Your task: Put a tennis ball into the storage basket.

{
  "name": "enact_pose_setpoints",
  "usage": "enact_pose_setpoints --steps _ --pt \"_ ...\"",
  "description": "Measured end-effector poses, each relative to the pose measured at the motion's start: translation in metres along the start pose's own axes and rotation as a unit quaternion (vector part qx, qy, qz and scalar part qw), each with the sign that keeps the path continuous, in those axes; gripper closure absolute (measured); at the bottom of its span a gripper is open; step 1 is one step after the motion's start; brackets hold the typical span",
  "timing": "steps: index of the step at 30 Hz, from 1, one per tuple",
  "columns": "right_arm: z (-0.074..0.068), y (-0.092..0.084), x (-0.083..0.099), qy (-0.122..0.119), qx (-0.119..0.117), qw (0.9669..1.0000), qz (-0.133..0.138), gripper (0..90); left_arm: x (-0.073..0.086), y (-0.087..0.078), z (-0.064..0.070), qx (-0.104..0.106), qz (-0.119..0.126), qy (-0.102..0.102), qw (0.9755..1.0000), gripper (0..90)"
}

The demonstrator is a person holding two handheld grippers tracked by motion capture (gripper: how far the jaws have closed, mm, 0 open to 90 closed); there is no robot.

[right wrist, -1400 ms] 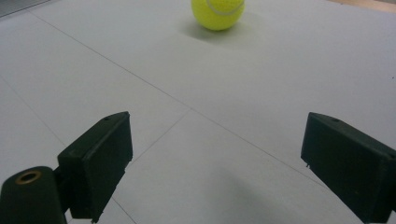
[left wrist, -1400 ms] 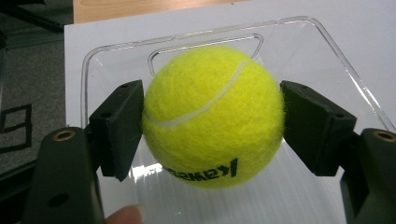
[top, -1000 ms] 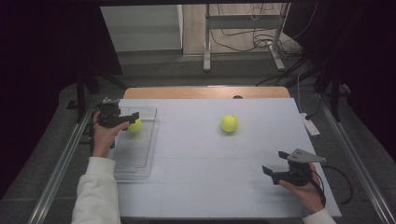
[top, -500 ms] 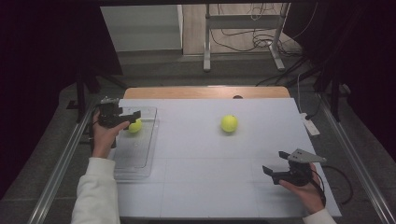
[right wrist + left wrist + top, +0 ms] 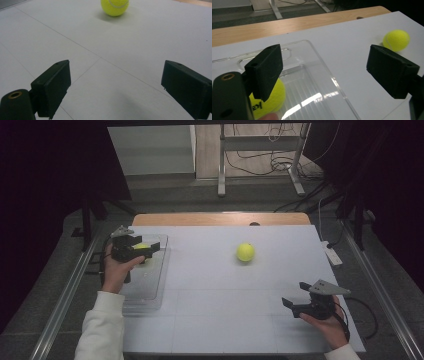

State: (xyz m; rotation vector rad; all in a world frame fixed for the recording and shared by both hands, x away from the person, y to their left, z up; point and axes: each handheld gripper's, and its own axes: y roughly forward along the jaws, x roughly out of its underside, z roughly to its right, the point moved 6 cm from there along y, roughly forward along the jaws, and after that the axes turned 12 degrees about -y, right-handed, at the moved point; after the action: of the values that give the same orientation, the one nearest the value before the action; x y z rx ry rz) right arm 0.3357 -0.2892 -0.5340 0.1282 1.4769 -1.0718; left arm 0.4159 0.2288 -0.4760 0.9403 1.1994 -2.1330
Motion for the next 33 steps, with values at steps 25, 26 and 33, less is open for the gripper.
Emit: enact_pose_setpoints --steps 25,26,33 --pt "-0.001 0.0 -0.001 -0.004 -0.002 1.0 0.002 9.1 0.012 0.001 0.059 0.065 -0.017 0.054 0.9963 14.0" --pt "-0.001 0.0 -0.001 -0.004 -0.002 1.0 0.002 9.2 0.012 0.001 0.059 0.067 -0.017 0.054 0.9961 14.0" --pt "-0.001 0.001 -0.001 -0.006 -0.003 1.0 0.0 9.1 0.015 0.003 0.069 0.076 -0.022 0.062 0.9949 13.9"
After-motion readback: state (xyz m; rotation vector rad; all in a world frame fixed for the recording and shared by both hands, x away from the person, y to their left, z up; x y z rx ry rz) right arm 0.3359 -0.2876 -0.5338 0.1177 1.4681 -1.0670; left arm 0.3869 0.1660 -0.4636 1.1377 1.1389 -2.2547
